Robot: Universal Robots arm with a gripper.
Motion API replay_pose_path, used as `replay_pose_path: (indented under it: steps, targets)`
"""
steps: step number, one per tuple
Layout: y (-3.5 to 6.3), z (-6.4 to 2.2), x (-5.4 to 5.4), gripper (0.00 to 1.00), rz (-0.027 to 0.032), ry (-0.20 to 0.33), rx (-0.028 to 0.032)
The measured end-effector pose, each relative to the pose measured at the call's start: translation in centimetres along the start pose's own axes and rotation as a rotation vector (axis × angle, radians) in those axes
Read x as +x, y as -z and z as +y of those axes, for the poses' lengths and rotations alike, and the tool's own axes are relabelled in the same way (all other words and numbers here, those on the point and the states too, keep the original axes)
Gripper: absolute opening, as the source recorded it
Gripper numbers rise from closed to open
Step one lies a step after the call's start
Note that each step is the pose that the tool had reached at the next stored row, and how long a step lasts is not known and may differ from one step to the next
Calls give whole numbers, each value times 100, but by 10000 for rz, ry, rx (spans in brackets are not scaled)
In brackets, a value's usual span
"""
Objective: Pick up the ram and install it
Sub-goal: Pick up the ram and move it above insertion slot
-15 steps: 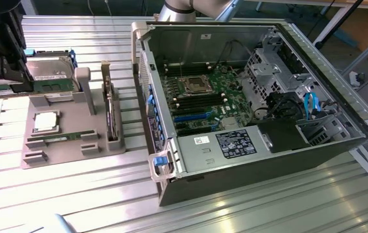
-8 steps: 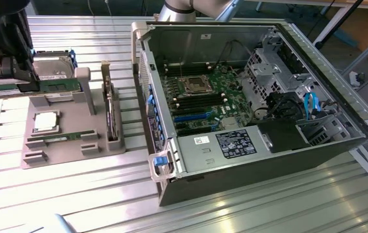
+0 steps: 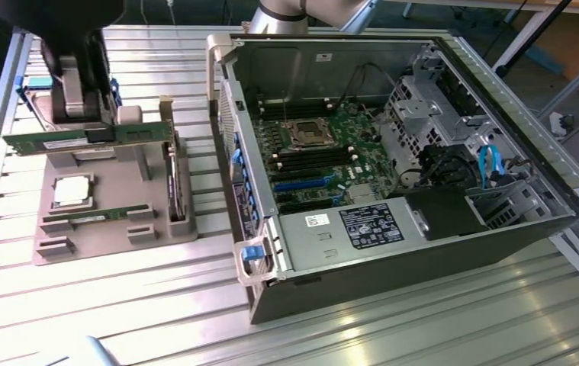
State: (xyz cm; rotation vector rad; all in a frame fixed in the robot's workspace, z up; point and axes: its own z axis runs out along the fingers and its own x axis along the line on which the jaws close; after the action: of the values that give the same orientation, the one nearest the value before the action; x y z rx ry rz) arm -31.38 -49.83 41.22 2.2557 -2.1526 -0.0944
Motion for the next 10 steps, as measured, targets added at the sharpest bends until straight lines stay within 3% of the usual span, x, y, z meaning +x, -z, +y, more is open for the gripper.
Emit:
replay_pose_path:
  steps: [4, 5, 7, 10]
  targets:
    - [-5, -203, 10, 13, 0, -1, 0]
    - [-7, -300, 15, 13, 1, 0, -1]
    - [-9, -392, 19, 13, 1, -1, -1]
    - [-13, -599, 29, 13, 1, 0, 0]
